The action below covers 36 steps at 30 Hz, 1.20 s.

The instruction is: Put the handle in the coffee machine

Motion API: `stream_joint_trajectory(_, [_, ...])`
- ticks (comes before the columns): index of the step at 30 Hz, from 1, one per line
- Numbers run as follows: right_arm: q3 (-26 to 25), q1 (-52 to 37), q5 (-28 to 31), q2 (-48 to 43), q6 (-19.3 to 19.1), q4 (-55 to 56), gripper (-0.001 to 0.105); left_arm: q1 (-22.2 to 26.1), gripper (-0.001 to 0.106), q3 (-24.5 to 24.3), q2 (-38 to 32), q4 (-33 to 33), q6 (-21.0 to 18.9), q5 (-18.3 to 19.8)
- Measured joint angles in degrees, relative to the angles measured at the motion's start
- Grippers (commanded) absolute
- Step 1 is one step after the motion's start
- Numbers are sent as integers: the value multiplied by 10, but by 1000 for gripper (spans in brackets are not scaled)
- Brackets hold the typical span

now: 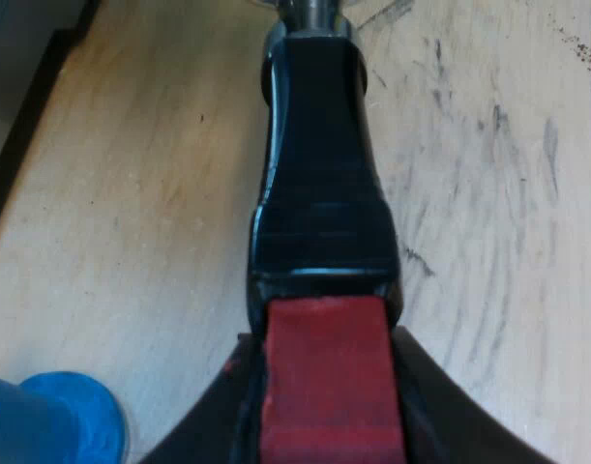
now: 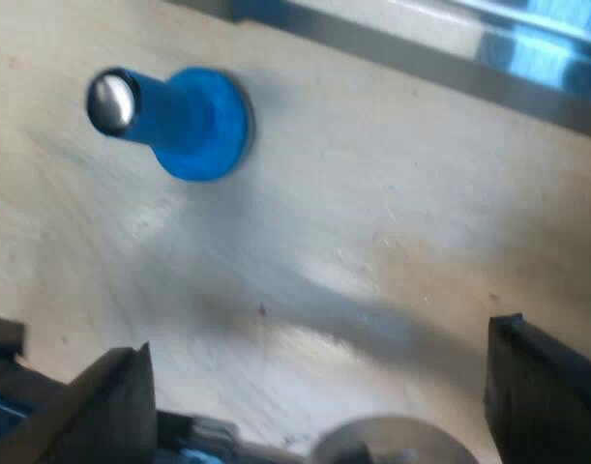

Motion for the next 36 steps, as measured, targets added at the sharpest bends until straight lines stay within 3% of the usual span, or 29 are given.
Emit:
stream_joint_trajectory(6, [-33,0,-1,0,0,-3,71,5,0,0,0,7,0,1])
stream_joint_trajectory(8, [-39,0,-1,-2,0,1,71,40,0,0,0,21,2,6])
stream_joint_trajectory(15, [-39,37,2,-12,-6,25,71,83,0,0,-5,22,2,0])
stream_joint_trajectory(31, [-39,166,131,-77,0,27,71,207,0,-3,-8,33,2,0])
stream_joint_trajectory(36, [-39,194,153,-79,0,27,71,245,0,-17,-29,66,2,0])
